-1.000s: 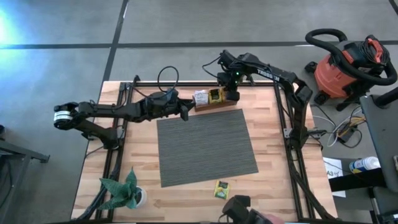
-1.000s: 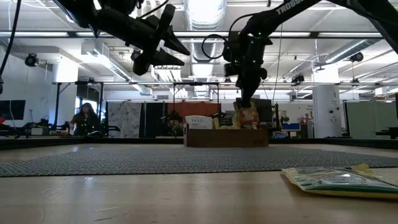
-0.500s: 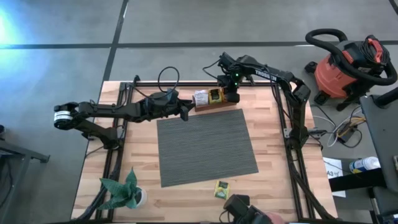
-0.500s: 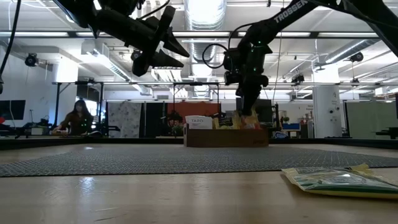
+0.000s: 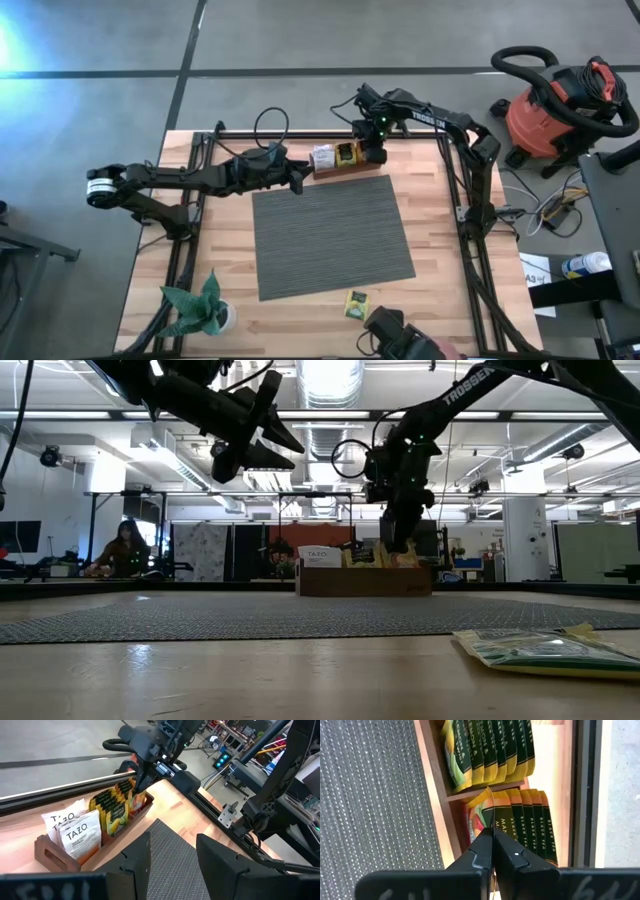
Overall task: Pick & Place Tea
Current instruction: Put the orange tea bag into the right section of the wooden organizer
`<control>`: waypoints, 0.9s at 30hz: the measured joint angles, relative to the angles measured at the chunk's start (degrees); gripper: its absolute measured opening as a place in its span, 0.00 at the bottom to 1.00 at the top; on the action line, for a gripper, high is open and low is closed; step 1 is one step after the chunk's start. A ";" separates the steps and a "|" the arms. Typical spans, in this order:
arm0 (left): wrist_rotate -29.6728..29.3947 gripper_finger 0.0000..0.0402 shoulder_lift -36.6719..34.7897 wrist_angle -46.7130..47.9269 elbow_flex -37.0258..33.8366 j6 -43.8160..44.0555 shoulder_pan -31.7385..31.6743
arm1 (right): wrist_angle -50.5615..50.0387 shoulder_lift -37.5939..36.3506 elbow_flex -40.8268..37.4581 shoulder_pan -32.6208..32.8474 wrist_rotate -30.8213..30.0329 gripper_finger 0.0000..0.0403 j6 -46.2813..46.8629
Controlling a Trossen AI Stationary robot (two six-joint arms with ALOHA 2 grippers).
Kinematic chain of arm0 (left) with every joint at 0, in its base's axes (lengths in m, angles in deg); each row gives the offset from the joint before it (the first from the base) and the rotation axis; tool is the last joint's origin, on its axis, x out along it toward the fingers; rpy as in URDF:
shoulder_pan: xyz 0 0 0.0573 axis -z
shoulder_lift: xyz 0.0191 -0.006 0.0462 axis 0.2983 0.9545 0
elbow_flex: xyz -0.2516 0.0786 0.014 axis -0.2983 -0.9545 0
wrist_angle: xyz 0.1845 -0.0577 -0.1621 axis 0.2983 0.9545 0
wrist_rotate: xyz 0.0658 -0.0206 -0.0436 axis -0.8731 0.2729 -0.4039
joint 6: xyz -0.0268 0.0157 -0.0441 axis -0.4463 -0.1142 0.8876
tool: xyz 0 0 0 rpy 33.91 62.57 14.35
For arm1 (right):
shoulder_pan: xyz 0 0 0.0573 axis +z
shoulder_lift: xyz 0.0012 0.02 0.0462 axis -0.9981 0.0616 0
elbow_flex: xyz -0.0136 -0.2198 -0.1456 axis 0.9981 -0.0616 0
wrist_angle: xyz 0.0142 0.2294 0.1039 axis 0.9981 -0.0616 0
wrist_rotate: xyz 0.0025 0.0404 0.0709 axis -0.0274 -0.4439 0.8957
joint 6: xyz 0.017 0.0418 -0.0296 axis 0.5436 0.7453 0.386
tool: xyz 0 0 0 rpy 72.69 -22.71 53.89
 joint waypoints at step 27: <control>-0.04 0.38 0.00 0.20 0.00 0.07 0.00 | 3.62 0.17 -3.09 -0.08 -3.81 0.11 3.21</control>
